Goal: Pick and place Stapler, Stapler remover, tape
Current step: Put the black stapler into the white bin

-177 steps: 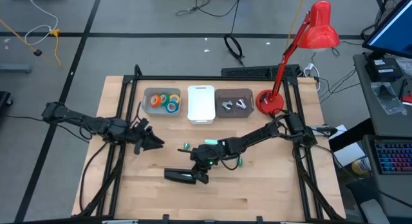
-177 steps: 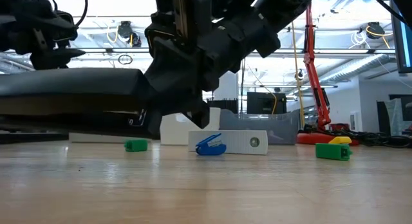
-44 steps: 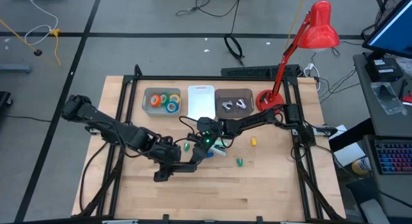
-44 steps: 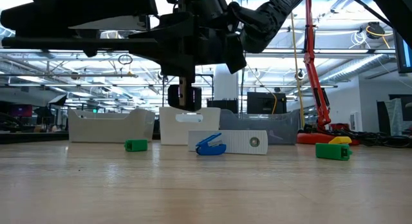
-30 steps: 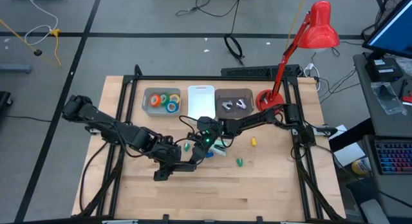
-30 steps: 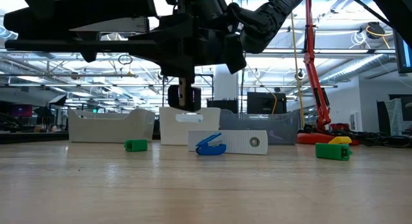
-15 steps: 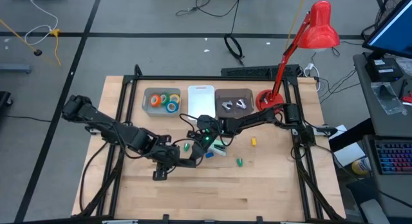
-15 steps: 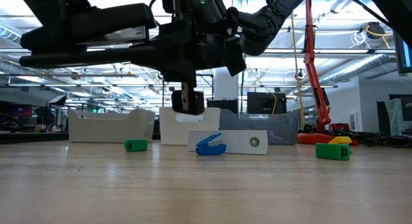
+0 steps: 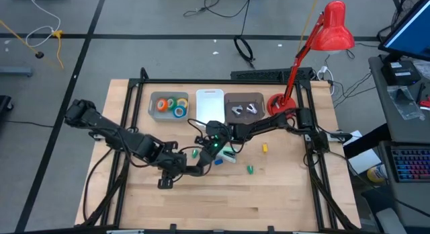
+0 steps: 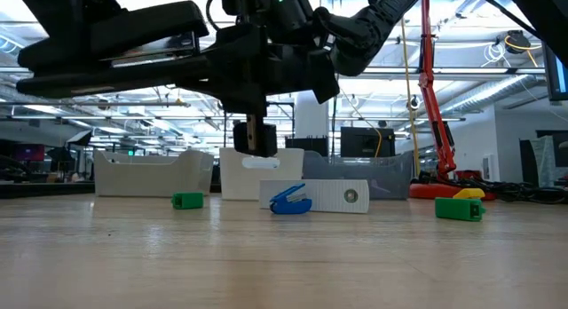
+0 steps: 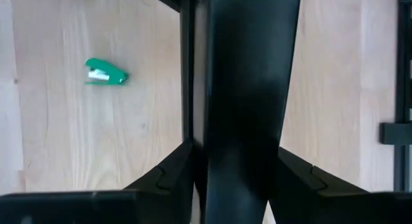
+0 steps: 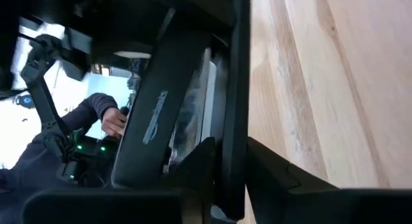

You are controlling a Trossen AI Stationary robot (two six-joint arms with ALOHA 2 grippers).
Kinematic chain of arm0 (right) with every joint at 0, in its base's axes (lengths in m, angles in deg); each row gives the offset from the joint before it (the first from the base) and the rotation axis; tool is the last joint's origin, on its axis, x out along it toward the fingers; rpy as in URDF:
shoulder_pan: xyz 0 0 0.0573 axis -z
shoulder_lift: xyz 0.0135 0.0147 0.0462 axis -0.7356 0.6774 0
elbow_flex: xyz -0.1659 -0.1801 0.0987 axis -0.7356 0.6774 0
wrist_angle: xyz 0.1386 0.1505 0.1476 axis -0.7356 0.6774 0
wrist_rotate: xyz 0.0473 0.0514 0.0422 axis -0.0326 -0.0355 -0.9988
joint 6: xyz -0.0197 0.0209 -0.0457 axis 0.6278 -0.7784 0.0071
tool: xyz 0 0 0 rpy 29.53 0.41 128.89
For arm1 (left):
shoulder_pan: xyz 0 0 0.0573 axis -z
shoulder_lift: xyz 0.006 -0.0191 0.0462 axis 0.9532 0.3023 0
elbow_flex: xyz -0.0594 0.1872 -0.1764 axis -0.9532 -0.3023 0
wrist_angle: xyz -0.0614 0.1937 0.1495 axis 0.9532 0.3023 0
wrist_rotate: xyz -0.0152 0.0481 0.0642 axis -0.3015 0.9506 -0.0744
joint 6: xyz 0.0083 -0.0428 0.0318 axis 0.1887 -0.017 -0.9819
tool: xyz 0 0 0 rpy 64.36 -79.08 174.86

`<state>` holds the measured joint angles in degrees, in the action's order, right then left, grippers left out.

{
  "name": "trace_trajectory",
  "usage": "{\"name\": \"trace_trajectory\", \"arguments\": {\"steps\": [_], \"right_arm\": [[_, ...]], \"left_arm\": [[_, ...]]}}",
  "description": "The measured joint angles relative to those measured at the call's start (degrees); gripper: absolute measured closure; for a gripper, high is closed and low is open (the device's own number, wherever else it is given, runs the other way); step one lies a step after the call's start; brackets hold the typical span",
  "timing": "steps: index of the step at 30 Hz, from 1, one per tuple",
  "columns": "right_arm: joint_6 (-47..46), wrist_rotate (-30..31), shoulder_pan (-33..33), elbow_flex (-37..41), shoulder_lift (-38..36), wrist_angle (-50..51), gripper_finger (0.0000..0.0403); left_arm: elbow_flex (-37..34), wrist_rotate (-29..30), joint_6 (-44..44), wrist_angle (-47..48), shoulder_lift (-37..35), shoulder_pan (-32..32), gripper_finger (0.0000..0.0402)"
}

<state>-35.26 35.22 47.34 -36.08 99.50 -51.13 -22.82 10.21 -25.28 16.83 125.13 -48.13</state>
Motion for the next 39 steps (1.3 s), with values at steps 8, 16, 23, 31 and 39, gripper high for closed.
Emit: {"name": "trace_trajectory", "arguments": {"steps": [8, 16, 23, 31, 39], "right_arm": [[-2.9, 0.1, 1.6, -0.1, 0.0, -4.1, 0.0301], [-3.0, -0.5, 1.7, -0.1, 0.0, -3.8, 0.0298], [-3.2, -1.7, 1.8, -0.1, 0.0, -3.2, 0.0298], [-2.8, -2.9, 1.8, -0.1, -0.2, -1.7, 0.03], [1.5, -9.2, 1.5, -0.1, -0.2, -0.6, 0.03]], "left_arm": [[0.0, 2.1, 2.7, 7.5, 0.1, 1.3, 0.0261], [0.0, 1.5, 2.5, 7.7, 0.1, 1.4, 0.0262], [0.0, 1.4, 2.5, 10.7, 0.1, 1.4, 0.0262], [-0.1, 1.5, 3.8, 16.6, 0.1, 1.4, 0.0262], [-0.1, 1.9, 7.6, 19.9, 0.1, 1.4, 0.0262]]}}
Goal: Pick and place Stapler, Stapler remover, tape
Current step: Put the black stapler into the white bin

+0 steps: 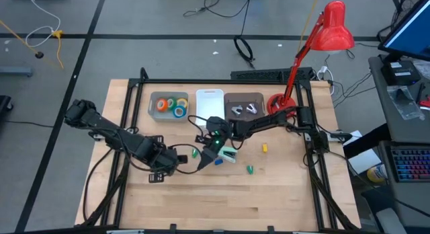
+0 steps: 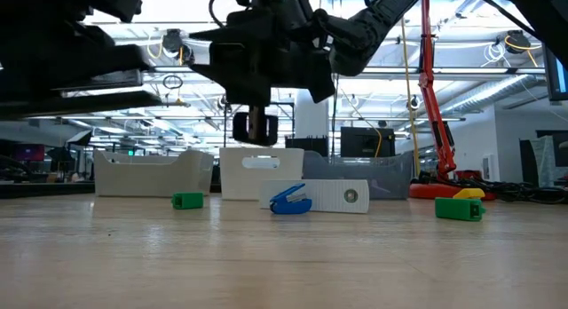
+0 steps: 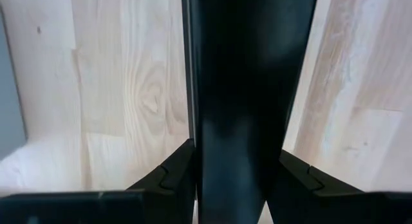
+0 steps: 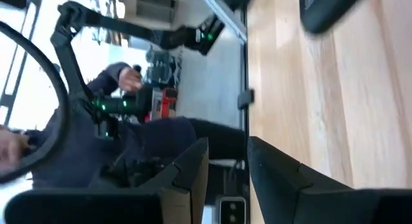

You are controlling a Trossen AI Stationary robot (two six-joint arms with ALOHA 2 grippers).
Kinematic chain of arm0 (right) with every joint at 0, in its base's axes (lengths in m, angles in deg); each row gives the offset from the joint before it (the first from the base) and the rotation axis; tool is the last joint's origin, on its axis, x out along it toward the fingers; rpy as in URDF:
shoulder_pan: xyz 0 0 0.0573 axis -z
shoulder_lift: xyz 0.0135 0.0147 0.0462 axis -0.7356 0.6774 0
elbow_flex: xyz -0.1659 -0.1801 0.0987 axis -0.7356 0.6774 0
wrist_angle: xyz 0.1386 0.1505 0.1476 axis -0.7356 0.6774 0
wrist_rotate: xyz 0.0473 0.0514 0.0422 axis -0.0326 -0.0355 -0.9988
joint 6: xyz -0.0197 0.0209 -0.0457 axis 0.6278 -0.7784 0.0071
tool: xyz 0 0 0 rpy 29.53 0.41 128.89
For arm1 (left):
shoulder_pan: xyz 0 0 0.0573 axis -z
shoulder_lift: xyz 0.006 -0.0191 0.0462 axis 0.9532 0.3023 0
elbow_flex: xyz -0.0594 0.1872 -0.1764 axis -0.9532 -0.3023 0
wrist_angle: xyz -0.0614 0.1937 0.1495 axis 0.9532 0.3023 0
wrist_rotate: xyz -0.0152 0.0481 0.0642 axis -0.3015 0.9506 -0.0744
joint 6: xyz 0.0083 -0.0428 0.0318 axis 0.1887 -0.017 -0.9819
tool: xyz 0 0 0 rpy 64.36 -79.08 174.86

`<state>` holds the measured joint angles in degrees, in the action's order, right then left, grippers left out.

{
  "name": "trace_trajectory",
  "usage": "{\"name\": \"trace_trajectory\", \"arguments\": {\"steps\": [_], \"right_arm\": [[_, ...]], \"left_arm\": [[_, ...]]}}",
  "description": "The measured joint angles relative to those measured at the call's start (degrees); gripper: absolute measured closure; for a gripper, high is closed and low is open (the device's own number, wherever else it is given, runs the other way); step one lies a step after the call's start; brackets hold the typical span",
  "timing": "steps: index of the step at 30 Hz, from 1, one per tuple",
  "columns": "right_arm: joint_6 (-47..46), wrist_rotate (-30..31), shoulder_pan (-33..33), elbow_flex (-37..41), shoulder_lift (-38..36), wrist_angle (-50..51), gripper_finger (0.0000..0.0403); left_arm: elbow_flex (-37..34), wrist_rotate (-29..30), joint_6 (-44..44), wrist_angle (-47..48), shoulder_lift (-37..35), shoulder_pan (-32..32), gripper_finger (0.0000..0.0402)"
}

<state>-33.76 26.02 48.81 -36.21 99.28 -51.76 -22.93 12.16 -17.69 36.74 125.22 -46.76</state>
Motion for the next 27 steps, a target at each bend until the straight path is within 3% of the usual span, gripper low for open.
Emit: {"name": "trace_trajectory", "arguments": {"steps": [8, 14, 16, 27], "right_arm": [[9.8, 0.0, -1.9, 2.6, -3.6, 16.2, 0.031], [14.7, 7.0, -3.0, 11.8, -13.8, 22.8, 0.0379], [14.8, 11.0, -3.2, 15.5, -18.0, 22.2, 0.0396], [10.4, 40.6, -6.1, 40.1, -45.8, 23.2, 0.0401]], "left_arm": [[0.0, -0.5, 2.7, 1.4, 0.0, 0.3, 0.0262], [0.0, -0.5, 3.7, 0.8, -0.4, 0.6, 0.0262], [0.0, -0.3, 3.8, 0.4, -0.5, 0.2, 0.0262], [0.0, -2.3, 9.5, -8.2, -0.7, -7.5, 0.0262]]}}
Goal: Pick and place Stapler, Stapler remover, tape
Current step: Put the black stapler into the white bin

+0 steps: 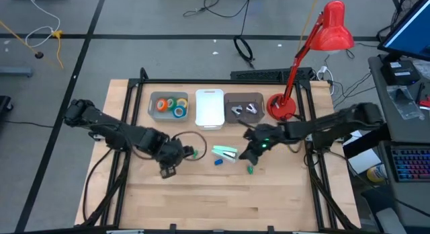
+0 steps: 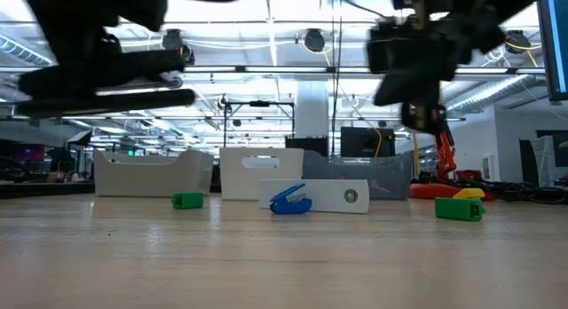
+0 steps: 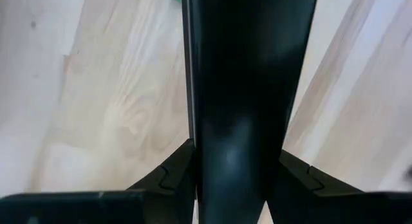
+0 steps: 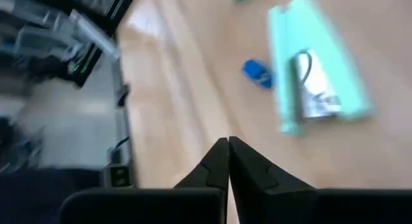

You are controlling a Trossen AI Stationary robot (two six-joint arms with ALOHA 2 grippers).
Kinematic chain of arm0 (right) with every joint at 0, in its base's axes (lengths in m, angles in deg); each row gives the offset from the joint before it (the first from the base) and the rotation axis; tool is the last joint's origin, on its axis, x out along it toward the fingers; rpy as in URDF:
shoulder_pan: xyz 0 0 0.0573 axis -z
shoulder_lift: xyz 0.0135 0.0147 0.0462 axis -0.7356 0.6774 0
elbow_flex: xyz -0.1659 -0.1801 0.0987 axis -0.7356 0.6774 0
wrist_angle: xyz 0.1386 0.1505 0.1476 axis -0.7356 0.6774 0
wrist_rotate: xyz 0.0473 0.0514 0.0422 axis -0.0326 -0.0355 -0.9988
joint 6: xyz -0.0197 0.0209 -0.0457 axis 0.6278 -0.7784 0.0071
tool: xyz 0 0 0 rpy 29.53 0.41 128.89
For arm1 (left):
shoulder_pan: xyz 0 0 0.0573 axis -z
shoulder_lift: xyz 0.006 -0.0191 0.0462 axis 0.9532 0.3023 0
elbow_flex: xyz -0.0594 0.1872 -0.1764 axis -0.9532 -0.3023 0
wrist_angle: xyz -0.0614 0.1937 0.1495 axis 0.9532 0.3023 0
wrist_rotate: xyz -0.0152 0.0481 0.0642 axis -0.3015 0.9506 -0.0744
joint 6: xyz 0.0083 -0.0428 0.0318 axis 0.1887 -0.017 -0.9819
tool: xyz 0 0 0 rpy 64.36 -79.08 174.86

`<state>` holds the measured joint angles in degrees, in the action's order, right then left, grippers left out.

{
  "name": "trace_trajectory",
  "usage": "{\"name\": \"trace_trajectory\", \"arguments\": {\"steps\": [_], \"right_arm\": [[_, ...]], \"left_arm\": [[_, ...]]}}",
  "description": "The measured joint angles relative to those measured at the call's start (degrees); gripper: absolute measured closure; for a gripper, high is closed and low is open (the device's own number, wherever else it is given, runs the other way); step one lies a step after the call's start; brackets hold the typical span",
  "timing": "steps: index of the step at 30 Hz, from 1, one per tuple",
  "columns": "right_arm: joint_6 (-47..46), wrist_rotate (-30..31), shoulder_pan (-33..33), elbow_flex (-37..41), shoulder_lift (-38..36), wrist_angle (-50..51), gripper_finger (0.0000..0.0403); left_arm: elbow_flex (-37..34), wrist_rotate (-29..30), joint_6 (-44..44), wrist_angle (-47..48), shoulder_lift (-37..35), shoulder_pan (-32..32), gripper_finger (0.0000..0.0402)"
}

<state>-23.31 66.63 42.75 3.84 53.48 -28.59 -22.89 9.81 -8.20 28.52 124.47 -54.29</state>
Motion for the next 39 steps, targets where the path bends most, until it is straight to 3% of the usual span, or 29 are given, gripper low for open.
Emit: {"name": "trace_trajectory", "arguments": {"steps": [5, 8, 14, 20, 28, 39], "right_arm": [[2.4, 10.5, -2.0, 7.6, -10.9, 6.2, 0.0402], [3.3, 12.9, -2.8, 10.4, -15.7, 10.3, 0.0402], [10.1, 14.4, -4.9, 12.1, -21.9, 18.8, 0.0402], [18.6, 16.4, -5.3, 12.1, -24.8, 24.3, 0.0402], [23.9, 16.3, -5.3, 12.1, -26.1, 25.3, 0.0402], [28.2, 16.3, -5.3, 12.1, -26.7, 27.2, 0.0402]], "left_arm": [[0.1, -5.0, 5.7, -6.6, 0.0, -6.9, 0.0262], [2.0, -5.2, 8.7, -8.7, 0.0, -11.0, 0.0262], [11.1, 3.3, 13.0, -9.0, 0.0, -19.5, 0.0262], [18.5, 6.4, 15.3, -8.7, 2.7, -26.9, 0.0262], [27.2, 6.1, 16.9, -10.8, 14.2, -33.5, 0.0262], [31.9, -1.2, 22.4, -10.0, 26.2, -40.9, 0.0262]]}}
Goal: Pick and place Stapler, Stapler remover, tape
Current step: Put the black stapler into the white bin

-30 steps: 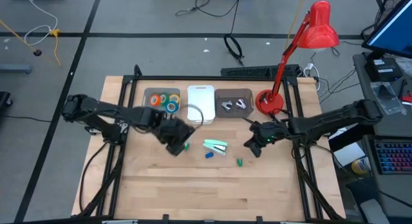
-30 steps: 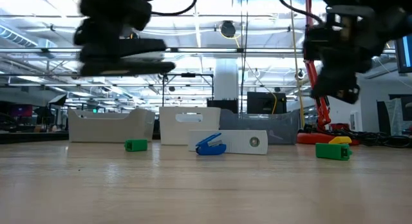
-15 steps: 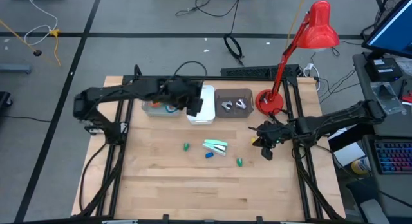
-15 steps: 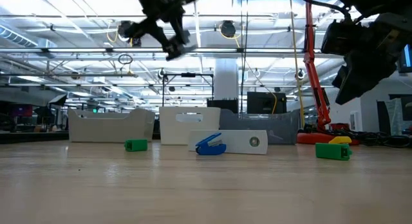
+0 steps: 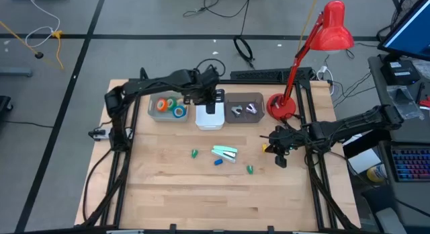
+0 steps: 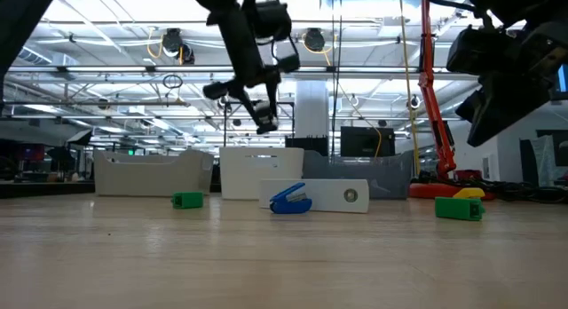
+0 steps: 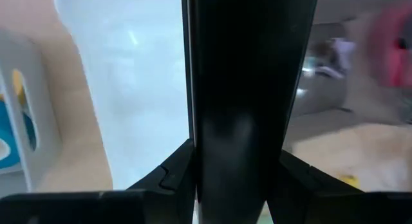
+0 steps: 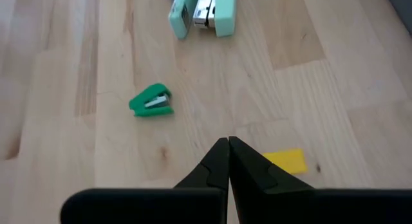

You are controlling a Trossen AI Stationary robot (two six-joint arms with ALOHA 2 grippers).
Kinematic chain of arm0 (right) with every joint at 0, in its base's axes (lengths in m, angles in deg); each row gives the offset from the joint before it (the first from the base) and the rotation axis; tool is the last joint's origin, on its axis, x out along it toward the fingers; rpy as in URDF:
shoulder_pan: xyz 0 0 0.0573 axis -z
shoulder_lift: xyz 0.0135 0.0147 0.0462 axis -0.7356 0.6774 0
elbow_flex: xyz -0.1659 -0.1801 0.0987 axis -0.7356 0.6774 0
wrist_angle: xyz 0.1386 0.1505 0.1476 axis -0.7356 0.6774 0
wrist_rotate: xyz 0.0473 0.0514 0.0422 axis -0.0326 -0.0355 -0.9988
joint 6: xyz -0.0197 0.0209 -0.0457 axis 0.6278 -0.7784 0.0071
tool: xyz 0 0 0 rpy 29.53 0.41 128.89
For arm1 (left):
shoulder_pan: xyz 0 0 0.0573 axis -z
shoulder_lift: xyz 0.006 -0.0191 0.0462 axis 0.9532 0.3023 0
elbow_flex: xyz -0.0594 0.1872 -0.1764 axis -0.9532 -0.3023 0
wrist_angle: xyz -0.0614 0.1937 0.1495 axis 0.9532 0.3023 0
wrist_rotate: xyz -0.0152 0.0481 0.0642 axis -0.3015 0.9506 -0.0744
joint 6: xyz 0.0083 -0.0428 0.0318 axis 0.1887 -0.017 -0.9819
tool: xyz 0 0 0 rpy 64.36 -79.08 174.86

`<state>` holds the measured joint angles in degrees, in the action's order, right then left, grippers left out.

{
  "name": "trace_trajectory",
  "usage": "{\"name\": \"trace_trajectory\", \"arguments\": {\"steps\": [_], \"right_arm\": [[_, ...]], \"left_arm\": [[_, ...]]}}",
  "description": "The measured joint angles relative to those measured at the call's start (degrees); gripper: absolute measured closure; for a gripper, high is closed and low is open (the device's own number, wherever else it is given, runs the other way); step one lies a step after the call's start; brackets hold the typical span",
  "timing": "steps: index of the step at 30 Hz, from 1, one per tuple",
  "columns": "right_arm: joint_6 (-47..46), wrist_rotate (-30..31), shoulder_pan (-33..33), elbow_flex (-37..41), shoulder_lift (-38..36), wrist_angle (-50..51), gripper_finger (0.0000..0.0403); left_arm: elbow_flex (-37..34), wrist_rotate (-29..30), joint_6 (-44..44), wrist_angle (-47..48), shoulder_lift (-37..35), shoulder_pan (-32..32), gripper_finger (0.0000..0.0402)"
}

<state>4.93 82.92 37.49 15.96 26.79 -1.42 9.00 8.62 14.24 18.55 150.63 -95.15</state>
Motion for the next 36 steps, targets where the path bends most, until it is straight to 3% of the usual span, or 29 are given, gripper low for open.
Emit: {"name": "trace_trajectory", "arguments": {"steps": [6, 36], "right_arm": [[2.7, -0.1, 0.0, 0.0, 0.0, 0.9, 0.0402], [6.1, 0.0, 0.0, 0.0, -2.8, 3.5, 0.0402]], "left_arm": [[0.0, -0.1, 2.2, 5.6, 1.5, -1.3, 0.0262], [0.0, -1.3, 4.8, 8.9, 8.5, -1.3, 0.0262]]}}
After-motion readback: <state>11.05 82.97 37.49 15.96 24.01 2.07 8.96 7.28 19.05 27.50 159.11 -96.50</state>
